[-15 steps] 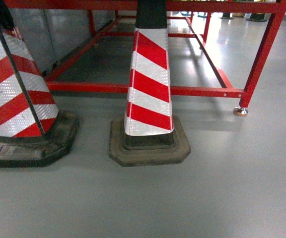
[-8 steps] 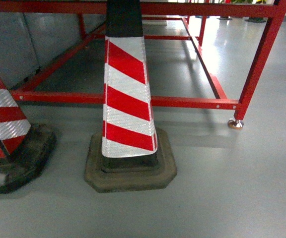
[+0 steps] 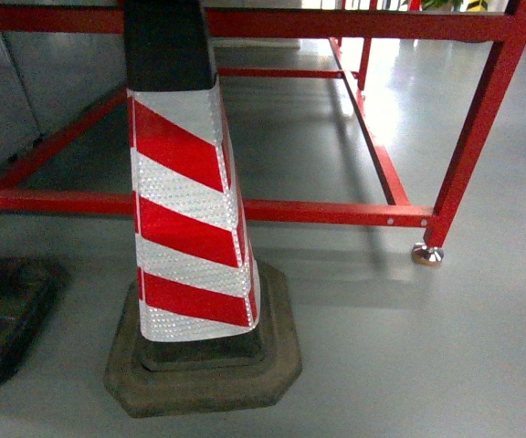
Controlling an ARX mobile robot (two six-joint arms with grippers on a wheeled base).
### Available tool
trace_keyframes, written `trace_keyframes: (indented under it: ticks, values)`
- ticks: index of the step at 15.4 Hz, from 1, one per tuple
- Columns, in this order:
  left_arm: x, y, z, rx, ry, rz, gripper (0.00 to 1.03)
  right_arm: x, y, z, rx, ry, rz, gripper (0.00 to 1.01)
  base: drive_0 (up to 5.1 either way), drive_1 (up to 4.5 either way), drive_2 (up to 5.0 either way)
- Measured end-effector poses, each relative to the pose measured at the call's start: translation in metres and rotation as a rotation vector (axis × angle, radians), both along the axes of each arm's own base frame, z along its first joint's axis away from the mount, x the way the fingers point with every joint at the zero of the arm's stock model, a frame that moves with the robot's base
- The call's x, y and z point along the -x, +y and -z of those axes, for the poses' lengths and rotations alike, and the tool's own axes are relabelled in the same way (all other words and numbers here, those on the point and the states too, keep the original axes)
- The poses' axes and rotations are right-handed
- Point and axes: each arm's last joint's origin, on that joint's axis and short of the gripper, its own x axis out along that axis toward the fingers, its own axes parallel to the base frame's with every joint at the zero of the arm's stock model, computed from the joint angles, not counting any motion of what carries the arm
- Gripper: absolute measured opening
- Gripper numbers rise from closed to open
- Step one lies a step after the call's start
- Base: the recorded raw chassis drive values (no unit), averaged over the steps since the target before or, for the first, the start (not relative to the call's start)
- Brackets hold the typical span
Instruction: Pick capacitor and pack into box
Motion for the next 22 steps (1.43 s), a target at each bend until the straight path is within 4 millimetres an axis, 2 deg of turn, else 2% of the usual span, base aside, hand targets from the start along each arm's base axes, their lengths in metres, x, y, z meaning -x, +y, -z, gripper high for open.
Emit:
trace_keyframes:
  ticks: [22]
  values:
    - [0.0, 0.0, 0.0002, 0.0, 0.002, 0.0, 0.44, 0.0, 0.0, 0.0002, 0.0, 0.002, 0.0, 0.98, 0.0, 0.0, 0.0]
